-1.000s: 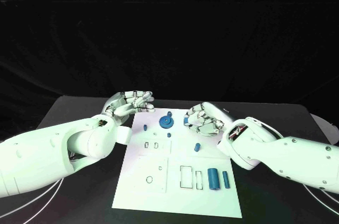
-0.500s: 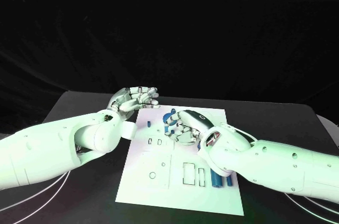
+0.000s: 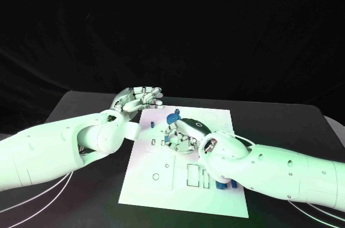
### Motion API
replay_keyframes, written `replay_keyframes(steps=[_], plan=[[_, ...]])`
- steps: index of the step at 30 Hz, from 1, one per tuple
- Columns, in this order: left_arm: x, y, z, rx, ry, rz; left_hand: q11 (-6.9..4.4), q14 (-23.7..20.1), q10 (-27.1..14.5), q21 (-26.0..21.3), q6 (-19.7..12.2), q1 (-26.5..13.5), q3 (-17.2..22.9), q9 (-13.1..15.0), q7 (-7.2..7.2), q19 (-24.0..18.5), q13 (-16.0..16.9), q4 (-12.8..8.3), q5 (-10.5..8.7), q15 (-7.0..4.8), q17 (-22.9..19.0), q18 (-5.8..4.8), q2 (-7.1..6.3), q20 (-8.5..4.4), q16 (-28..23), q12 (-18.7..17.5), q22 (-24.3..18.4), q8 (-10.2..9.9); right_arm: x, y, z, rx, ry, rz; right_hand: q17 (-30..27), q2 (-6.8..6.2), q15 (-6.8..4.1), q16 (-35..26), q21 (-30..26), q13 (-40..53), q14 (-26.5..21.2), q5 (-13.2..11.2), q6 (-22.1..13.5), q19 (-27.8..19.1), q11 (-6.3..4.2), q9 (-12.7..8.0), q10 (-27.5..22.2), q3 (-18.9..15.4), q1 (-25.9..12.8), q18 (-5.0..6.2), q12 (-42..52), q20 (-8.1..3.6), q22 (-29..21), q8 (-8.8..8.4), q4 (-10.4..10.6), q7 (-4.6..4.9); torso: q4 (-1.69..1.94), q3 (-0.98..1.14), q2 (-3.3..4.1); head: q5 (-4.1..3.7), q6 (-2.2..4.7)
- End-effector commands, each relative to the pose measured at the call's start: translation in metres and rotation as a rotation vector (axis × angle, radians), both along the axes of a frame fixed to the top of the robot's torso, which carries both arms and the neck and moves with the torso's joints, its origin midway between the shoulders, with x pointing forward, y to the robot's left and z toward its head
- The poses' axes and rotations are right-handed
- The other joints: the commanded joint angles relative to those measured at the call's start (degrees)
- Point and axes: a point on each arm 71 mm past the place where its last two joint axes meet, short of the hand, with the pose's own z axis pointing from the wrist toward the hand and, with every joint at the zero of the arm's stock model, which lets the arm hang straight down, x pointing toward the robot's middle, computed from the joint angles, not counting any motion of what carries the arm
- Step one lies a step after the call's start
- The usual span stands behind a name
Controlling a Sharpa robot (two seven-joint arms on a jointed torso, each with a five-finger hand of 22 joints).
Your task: Assemble the parts on the task board
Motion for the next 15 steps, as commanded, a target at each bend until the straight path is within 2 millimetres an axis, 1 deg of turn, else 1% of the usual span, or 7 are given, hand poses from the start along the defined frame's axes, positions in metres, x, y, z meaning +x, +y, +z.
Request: replay_keyframes(steps=[1, 4, 7, 12, 15], plan=[[-0.0007, -0.0030, 0.0013, -0.009, -0.008, -0.022, -0.01, -0.44, 0.40, 0.32, 0.34, 0.68, 0.24, -0.05, 0.10, -0.41, 0.04, 0.02, -0.06, -0.08, 0.05, 0.23, 0.04, -0.10, -0.37, -0.21, -0.04, -0.27, -0.0003, 0.0016, -0.0045, -0.063, 0.000, 0.009, 15.10, 0.45, -0.33, 0.20, 0.10, 10.72, 5.86, -0.30, 0.65, 5.92, -0.32, 2.56, 2.34, 0.09, -0.08, -0.33, 0.00, -0.36, 14.88, 1.87, 0.11, -0.56, 0.03, 0.04, 0.03, 0.04, -0.14], [-0.0007, -0.0030, 0.0013, -0.009, -0.007, -0.022, -0.01, -0.44, 0.40, 0.32, 0.34, 0.68, 0.24, -0.05, 0.10, -0.41, 0.04, 0.02, -0.06, -0.08, 0.05, 0.23, 0.04, -0.10, -0.37, -0.21, -0.04, -0.27, 0.0005, 0.0016, -0.0062, -0.074, 0.004, 0.010, 15.10, 0.45, -0.33, 0.20, 0.10, 10.72, 5.86, -0.30, 0.65, 5.92, -0.32, 2.56, 2.34, 0.09, -0.08, -0.33, 0.00, -0.36, 14.88, 1.87, 0.11, -0.56, 0.07, 0.01, 0.03, 0.04, -0.20], [-0.0007, -0.0029, 0.0013, -0.009, -0.007, -0.022, -0.01, -0.44, 0.40, 0.32, 0.34, 0.68, 0.24, -0.05, 0.10, -0.41, 0.04, 0.02, -0.06, -0.08, 0.05, 0.23, 0.04, -0.10, -0.37, -0.21, -0.04, -0.27, 0.0013, 0.0014, -0.0080, -0.088, 0.007, 0.011, 15.10, 0.36, -0.33, 0.20, 0.07, 10.70, 5.86, -0.40, 0.63, 5.89, -0.33, 2.60, 2.32, 0.04, -0.24, -0.31, -0.02, -0.36, 14.85, 1.92, 0.16, -0.56, 0.04, -0.03, 0.00, 0.09, -0.25], [-0.0008, -0.0027, 0.0013, -0.009, -0.007, -0.022, -0.01, -0.44, 0.40, 0.32, 0.34, 0.68, 0.24, -0.05, 0.10, -0.41, 0.04, 0.02, -0.06, -0.08, 0.05, 0.23, 0.04, -0.10, -0.37, -0.21, -0.04, -0.27, 0.0020, 0.0004, -0.0106, -0.104, 0.010, 0.009, 15.10, 0.27, -0.34, 0.20, 0.11, 10.67, 5.86, -0.49, 0.60, 5.92, -0.33, 2.63, 2.30, -0.01, -0.37, -0.33, -0.06, -0.37, 14.88, 1.94, 0.19, -0.57, 0.01, 0.01, 0.04, 0.19, -0.28], [-0.0008, -0.0025, 0.0013, -0.009, -0.006, -0.022, -0.01, -0.44, 0.40, 0.32, 0.34, 0.68, 0.24, -0.05, 0.10, -0.41, 0.04, 0.02, -0.06, -0.08, 0.05, 0.23, 0.04, -0.10, -0.37, -0.21, -0.04, -0.27, 0.0022, 0.0000, -0.0116, -0.111, 0.010, 0.008, 15.10, 0.20, -0.34, 0.20, 0.08, 10.67, 5.86, -0.53, 0.57, 5.90, -0.33, 2.65, 2.30, -0.03, -0.43, -0.32, -0.06, -0.37, 14.85, 1.95, 0.20, -0.57, -0.02, -0.01, 0.00, 0.19, -0.33]])
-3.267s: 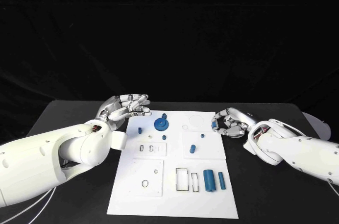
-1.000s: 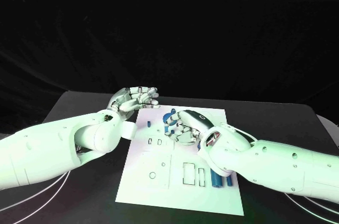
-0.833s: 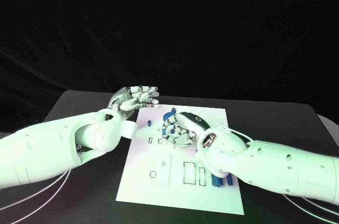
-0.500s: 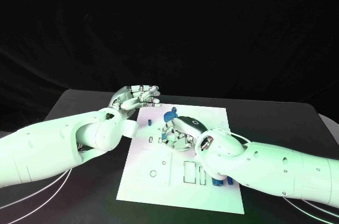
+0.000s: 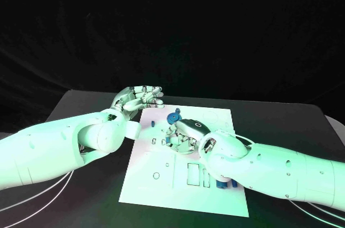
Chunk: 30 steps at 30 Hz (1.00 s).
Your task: Assemble the parts on the task board
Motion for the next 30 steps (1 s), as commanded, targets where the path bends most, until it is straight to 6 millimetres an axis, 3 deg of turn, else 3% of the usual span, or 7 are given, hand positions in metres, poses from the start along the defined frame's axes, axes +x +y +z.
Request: replay_keyframes(steps=[1, 13, 19, 30], plan=[[-0.0007, -0.0026, 0.0013, -0.009, -0.007, -0.021, -0.01, -0.44, 0.40, 0.32, 0.34, 0.68, 0.25, -0.06, 0.10, -0.41, 0.05, 0.02, -0.06, -0.08, 0.06, 0.24, 0.04, -0.10, -0.37, -0.21, -0.04, -0.27, -0.0006, -0.0008, -0.0058, -0.054, 0.009, 0.004, 15.05, 0.28, -0.34, 0.19, 0.08, 10.68, 5.86, -0.20, 0.77, 5.90, -0.33, 2.64, 2.30, -0.03, -0.35, -0.32, -0.06, -0.37, 14.87, 1.95, 0.20, -0.38, -0.04, -0.01, -0.01, 0.01, -0.06], [-0.0008, -0.0023, 0.0013, -0.009, -0.007, -0.021, 0.00, -0.46, 0.42, 0.34, 0.34, 0.70, 0.35, -0.07, 0.09, -0.44, 0.04, 0.04, -0.07, -0.08, 0.12, 0.23, -0.02, -0.10, -0.41, -0.27, -0.03, -0.32, -0.0006, -0.0008, -0.0066, -0.067, -0.001, -0.002, 15.05, -0.41, -0.31, 0.19, -0.06, 10.38, 5.86, -0.49, 0.31, 5.77, -0.26, 2.69, 2.01, -0.23, -0.80, -0.27, -0.36, -0.37, 14.75, 1.88, 0.19, -0.26, -0.04, -0.01, 0.00, 0.02, -0.12], [-0.0007, -0.0020, 0.0013, -0.008, -0.006, -0.020, 0.00, -0.46, 0.42, 0.34, 0.34, 0.70, 0.35, -0.07, 0.09, -0.44, 0.04, 0.04, -0.07, -0.08, 0.12, 0.23, -0.02, -0.10, -0.41, -0.27, -0.03, -0.32, -0.0003, -0.0022, -0.0067, -0.072, -0.005, -0.008, 14.97, -1.50, -0.09, 0.17, -0.29, 9.86, 5.84, -0.83, -0.69, 5.57, 0.07, 2.57, 1.50, -0.46, -1.33, -0.19, -0.89, -0.25, 14.55, 1.46, 0.14, 0.16, -0.03, -0.02, 0.00, 0.06, -0.20], [-0.0007, -0.0017, 0.0011, -0.008, -0.005, -0.020, 0.00, -0.46, 0.42, 0.34, 0.34, 0.70, 0.35, -0.07, 0.09, -0.44, 0.04, 0.04, -0.07, -0.08, 0.12, 0.23, -0.02, -0.10, -0.41, -0.27, -0.03, -0.32, -0.0007, -0.0015, -0.0056, -0.066, -0.016, -0.012, 14.95, -2.37, 0.40, 0.17, -0.27, 9.50, 5.84, -0.95, -2.07, 5.60, 0.66, 2.27, 1.08, -0.58, -2.16, -0.21, -1.28, 0.12, 14.58, 0.71, 0.45, 0.84, -0.03, -0.01, -0.02, -0.02, -0.15]])
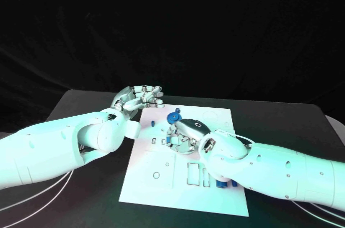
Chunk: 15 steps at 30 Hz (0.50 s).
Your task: Assemble the parts on the task board
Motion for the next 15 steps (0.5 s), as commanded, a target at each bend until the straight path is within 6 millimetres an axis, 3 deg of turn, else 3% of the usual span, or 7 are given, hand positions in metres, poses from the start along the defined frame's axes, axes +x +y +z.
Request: replay_keyframes(steps=[1, 15], plan=[[-0.0006, -0.0023, 0.0013, -0.008, -0.007, -0.020, 0.00, -0.46, 0.42, 0.34, 0.34, 0.69, 0.35, -0.08, 0.09, -0.43, 0.04, 0.05, -0.07, -0.08, 0.06, 0.23, -0.02, -0.10, -0.19, -0.27, -0.03, -0.32, -0.0002, -0.0015, -0.0045, -0.034, 0.008, -0.011, 14.96, -0.56, 0.48, 0.16, -0.25, 9.52, 5.84, -0.32, -0.60, 5.61, 0.53, -0.26, 1.28, -0.30, -0.36, -0.22, -0.31, 0.19, 14.62, -0.34, 0.21, 0.08, 0.00, 0.00, 0.00, -0.01, -0.02], [-0.0006, -0.0020, 0.0012, -0.008, -0.006, -0.019, 0.00, -0.46, 0.42, 0.34, 0.34, 0.69, 0.35, -0.08, 0.09, -0.43, 0.04, 0.05, -0.07, -0.08, 0.06, 0.23, -0.02, -0.10, -0.19, -0.27, -0.03, -0.32, -0.0004, -0.0013, -0.0041, -0.029, 0.003, -0.008, 14.77, -2.05, 1.22, 0.11, -0.63, 8.86, 5.79, -1.72, -2.42, 5.30, 1.37, -0.73, 0.54, -1.11, -1.94, -0.10, -0.98, 0.87, 14.32, -1.44, 1.01, 0.98, -0.03, -0.02, -0.02, -0.01, -0.06]])
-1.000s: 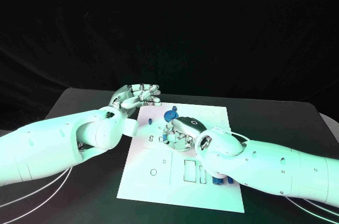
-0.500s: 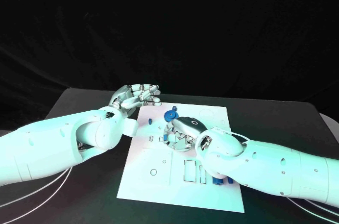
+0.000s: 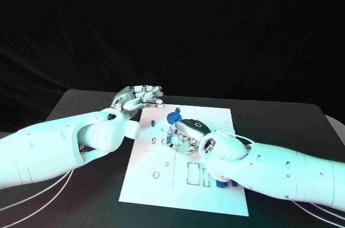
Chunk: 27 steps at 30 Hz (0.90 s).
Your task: Assemble the parts on the task board
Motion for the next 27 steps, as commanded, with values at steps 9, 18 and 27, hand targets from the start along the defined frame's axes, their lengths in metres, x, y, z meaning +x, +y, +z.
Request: replay_keyframes(steps=[9, 18, 27], plan=[[-0.001, -0.002, 0.001, -0.008, -0.007, -0.019, 0.00, -0.46, 0.41, 0.34, 0.34, 0.70, 0.36, -0.09, 0.09, -0.44, 0.04, 0.05, -0.07, -0.08, 0.07, 0.23, -0.02, -0.10, -0.19, -0.27, -0.03, -0.32, -0.001, -0.001, -0.002, -0.014, -0.003, 0.002, 14.52, -2.09, 1.47, 0.04, -0.91, 8.00, 5.94, -3.94, -3.37, 4.90, 1.34, -0.83, -0.63, -2.91, -2.09, 0.06, -1.16, 1.36, 13.96, -2.40, 1.62, 1.07, 0.00, 0.01, -0.01, -0.05, 0.08], [0.000, -0.001, 0.001, 0.001, -0.006, -0.019, 0.00, -0.46, 0.41, 0.34, 0.34, 0.70, 0.36, -0.09, 0.09, -0.44, 0.04, 0.05, -0.07, -0.08, 0.07, 0.23, -0.02, -0.10, -0.19, -0.27, -0.03, -0.32, -0.005, -0.006, 0.007, 0.070, -0.070, -0.003, 14.28, -1.05, 2.10, -0.03, -1.22, 7.01, 5.88, -3.63, -5.23, 4.69, 2.08, -1.34, -1.74, -10.71, -0.42, 0.14, -2.03, 2.05, 13.79, -4.23, 4.50, 1.82, 0.00, 0.05, -0.02, -0.08, 0.14], [0.002, 0.000, -0.005, 0.158, 0.008, -0.076, -0.92, 3.22, 3.04, 2.05, 1.78, -3.27, -0.65, 0.09, -0.67, 1.66, 0.46, 0.21, -0.66, -1.13, 2.25, 0.39, -1.42, -0.88, 1.85, 0.22, 0.56, -0.16, -0.010, -0.034, 0.036, 0.286, -0.144, 0.017, 13.82, 0.97, 2.07, -0.16, -1.91, 7.02, 5.76, -0.90, -3.77, 4.18, 1.87, -1.07, -1.66, -11.98, 3.95, 0.35, -1.91, 2.08, 13.33, -3.90, 4.93, 1.62, -0.22, 0.07, -0.60, -0.08, 0.45]])
